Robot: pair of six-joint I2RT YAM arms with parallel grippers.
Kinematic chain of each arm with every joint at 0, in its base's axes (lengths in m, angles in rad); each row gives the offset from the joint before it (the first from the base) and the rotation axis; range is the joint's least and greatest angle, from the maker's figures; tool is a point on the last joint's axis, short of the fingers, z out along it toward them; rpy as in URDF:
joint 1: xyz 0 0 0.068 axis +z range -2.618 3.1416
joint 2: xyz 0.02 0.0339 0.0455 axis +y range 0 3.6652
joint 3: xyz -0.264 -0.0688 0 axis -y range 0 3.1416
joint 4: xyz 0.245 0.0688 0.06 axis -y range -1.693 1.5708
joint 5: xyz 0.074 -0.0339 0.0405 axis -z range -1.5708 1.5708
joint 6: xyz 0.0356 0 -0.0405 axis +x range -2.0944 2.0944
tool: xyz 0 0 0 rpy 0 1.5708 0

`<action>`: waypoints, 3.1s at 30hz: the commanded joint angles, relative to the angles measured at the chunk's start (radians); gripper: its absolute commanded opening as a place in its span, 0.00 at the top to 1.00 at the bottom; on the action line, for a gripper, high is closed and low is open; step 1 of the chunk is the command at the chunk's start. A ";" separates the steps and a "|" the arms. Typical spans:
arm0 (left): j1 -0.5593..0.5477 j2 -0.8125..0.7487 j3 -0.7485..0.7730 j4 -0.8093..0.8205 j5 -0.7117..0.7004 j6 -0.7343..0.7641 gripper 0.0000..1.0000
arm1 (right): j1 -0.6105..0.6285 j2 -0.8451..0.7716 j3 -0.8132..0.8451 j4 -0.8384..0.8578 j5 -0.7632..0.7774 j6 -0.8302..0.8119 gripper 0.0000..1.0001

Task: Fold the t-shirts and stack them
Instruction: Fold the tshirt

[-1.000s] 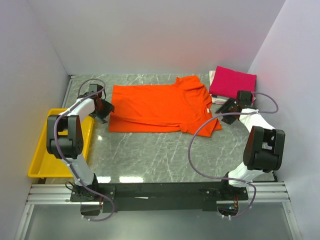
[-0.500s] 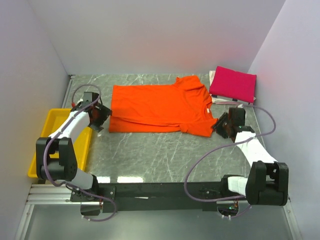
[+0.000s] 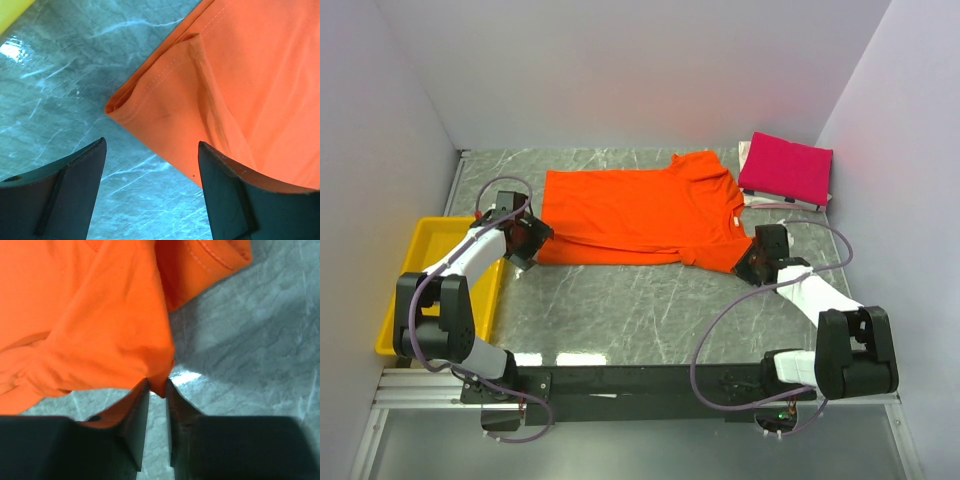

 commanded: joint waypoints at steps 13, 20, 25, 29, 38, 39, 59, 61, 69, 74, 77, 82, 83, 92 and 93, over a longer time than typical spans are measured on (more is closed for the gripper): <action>-0.005 0.021 0.009 0.036 0.011 0.011 0.22 | 0.021 0.142 0.294 -0.044 -0.006 -0.018 0.98; -0.008 0.060 0.014 0.031 0.014 0.011 0.22 | 0.013 0.277 0.461 -0.090 -0.078 -0.024 0.99; -0.011 0.067 0.015 0.028 0.013 0.013 0.22 | -0.005 0.375 0.555 -0.096 -0.101 -0.018 0.99; -0.011 0.066 0.019 0.023 0.010 0.016 0.22 | -0.016 0.461 0.614 -0.088 -0.131 -0.017 0.99; -0.012 0.074 0.011 0.020 -0.001 0.011 0.22 | -0.044 0.576 0.729 -0.079 -0.154 0.037 1.00; -0.012 0.075 0.008 0.022 0.001 0.010 0.22 | -0.048 0.592 0.749 -0.081 -0.158 0.046 1.00; -0.012 0.086 0.054 -0.004 -0.008 0.004 0.20 | -0.105 0.601 0.714 0.002 -0.157 0.131 1.00; -0.012 0.092 0.092 -0.027 -0.013 -0.009 0.20 | -0.105 0.599 0.708 0.004 -0.161 0.126 1.00; -0.026 0.196 0.264 -0.150 -0.097 -0.145 0.26 | -0.104 0.586 0.677 0.025 -0.181 0.115 1.00; -0.028 0.303 0.340 -0.176 -0.101 -0.193 0.33 | -0.104 0.578 0.671 0.031 -0.190 0.112 1.00; -0.029 0.362 0.371 -0.178 -0.093 -0.208 0.41 | -0.104 0.573 0.670 0.027 -0.190 0.106 1.00; -0.028 0.399 0.390 -0.179 -0.097 -0.217 0.45 | -0.104 0.563 0.656 0.040 -0.197 0.103 1.00; -0.029 0.400 0.394 -0.182 -0.099 -0.219 0.45 | -0.104 0.560 0.653 0.040 -0.197 0.103 1.00; -0.028 0.405 0.451 -0.204 -0.091 -0.222 0.45 | -0.104 0.549 0.647 0.047 -0.207 0.104 1.00; -0.029 0.417 0.459 -0.214 -0.090 -0.222 0.48 | -0.104 0.550 0.647 0.047 -0.209 0.104 1.00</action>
